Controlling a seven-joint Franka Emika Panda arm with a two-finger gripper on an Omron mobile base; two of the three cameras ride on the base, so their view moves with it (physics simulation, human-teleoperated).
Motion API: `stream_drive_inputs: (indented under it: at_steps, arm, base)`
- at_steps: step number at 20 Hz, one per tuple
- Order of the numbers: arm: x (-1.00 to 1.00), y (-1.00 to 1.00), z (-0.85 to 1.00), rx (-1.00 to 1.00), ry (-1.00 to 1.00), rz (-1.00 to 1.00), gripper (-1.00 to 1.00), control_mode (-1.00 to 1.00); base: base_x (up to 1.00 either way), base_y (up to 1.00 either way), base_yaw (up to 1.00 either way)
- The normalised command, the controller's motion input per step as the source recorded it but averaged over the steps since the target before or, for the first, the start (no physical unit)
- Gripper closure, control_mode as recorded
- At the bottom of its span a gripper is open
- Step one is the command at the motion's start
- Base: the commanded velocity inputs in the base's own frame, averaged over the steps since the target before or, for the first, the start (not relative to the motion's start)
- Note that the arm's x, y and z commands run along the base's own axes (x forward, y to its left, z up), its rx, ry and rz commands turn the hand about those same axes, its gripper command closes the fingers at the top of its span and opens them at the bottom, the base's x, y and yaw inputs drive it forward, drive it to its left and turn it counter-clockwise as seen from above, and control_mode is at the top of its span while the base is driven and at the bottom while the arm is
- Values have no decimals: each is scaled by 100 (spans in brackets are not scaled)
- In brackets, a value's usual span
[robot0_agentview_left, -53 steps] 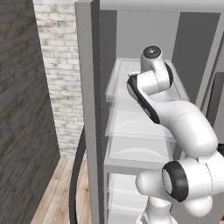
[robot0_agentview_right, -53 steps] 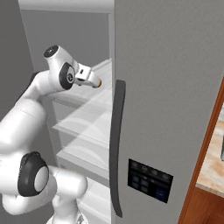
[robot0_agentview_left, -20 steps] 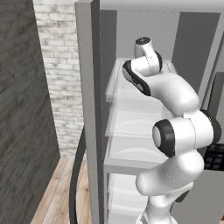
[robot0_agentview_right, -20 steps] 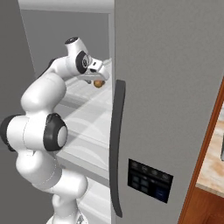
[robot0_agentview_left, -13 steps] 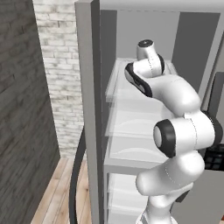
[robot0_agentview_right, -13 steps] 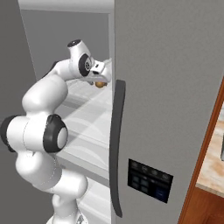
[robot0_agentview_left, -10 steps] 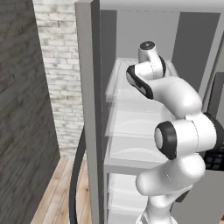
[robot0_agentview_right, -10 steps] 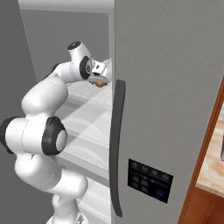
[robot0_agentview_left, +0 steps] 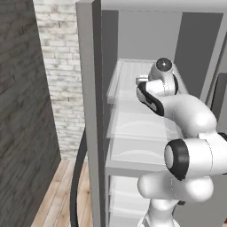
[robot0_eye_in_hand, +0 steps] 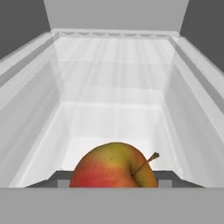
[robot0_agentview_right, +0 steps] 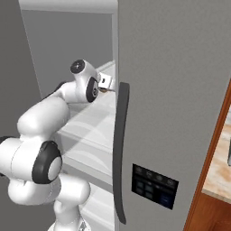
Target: Pick the tangerine and apple from the fridge and place them inside the tupperware on the counter.
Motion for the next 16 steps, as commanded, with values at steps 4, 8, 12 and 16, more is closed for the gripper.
stream_drive_inputs:
  at_steps: [4,8,12,16]
  arm:
    - [-70,0,61,22,0,0,100,-100]
    - [-62,0,60,21,0,0,100,-100]
    - [-71,4,50,15,0,0,100,-100]
    - [-50,18,35,0,28,0,100,-100]
  base:
    - [0,0,0]
    - [0,0,0]
    - [0,0,0]
    - [0,0,0]
